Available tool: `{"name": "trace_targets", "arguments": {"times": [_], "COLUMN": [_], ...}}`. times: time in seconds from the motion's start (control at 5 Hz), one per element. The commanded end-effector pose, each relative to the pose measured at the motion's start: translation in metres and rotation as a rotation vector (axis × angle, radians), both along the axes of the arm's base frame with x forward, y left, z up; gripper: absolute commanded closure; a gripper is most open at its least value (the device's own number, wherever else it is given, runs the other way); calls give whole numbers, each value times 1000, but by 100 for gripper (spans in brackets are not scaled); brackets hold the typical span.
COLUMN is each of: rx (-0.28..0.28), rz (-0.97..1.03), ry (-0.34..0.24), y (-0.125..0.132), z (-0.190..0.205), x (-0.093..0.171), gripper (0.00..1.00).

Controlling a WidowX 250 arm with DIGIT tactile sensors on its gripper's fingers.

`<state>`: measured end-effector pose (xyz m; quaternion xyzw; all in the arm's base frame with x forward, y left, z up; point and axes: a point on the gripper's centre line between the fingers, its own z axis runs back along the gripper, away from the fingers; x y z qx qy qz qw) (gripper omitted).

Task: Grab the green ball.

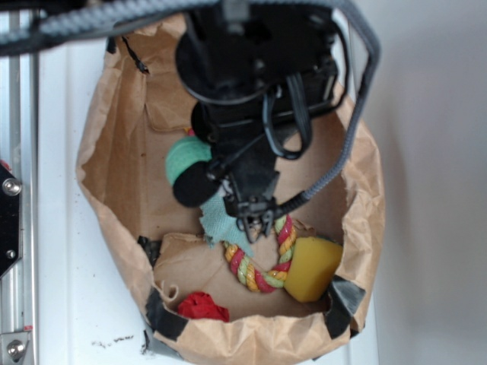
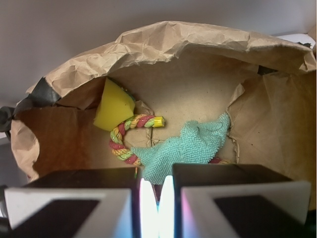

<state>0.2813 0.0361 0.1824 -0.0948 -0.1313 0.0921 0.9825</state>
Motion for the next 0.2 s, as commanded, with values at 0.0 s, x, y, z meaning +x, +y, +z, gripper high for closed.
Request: {"name": "trace_targets", "arguments": {"times": [0.0], "rx": [40], "rz": [14], "ry": [-90], "y": [10], "z": [11], "x": [4], "gripper": [100]}}
